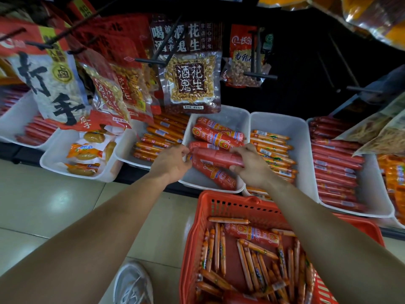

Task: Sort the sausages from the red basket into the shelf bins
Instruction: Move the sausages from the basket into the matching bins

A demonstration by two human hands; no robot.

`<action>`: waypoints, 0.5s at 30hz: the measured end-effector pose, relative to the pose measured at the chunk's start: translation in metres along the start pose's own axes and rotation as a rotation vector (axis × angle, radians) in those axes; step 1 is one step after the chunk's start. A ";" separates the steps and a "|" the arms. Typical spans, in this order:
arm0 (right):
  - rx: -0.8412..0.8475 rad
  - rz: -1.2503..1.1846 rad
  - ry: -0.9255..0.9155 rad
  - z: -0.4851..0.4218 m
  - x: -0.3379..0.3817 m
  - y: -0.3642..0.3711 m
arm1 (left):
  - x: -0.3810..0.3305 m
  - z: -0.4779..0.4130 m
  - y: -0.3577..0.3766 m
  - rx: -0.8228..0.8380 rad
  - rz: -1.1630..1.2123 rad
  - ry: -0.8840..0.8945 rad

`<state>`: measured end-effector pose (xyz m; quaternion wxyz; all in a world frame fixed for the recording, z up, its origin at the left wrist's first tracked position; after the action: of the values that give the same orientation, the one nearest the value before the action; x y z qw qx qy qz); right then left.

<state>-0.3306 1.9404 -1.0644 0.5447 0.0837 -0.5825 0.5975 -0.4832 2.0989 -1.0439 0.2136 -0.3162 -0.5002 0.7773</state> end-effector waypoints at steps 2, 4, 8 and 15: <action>-0.049 0.007 -0.023 -0.006 0.002 0.005 | -0.001 0.000 0.001 -0.005 -0.003 0.007; -0.103 0.049 -0.069 -0.013 0.006 0.011 | 0.000 -0.001 0.003 -0.009 -0.009 0.009; -0.189 0.370 -0.168 -0.017 0.016 0.014 | 0.004 -0.003 0.009 -0.009 -0.046 0.024; -0.212 0.534 -0.170 -0.020 0.019 0.003 | -0.004 -0.007 0.009 -0.078 -0.208 0.057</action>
<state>-0.3295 1.9669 -1.0584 0.3231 -0.0801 -0.6868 0.6462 -0.4757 2.0976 -1.0533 0.2947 -0.2928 -0.5540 0.7215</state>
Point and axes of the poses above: each hand's wrist, its own z-axis away from the middle knuckle, its own y-axis out of the palm, x = y × z, the point moved 10 cm from there along -z, towards the middle knuckle, and after that the axes turned 15 degrees about -z, right-handed, at the moved point
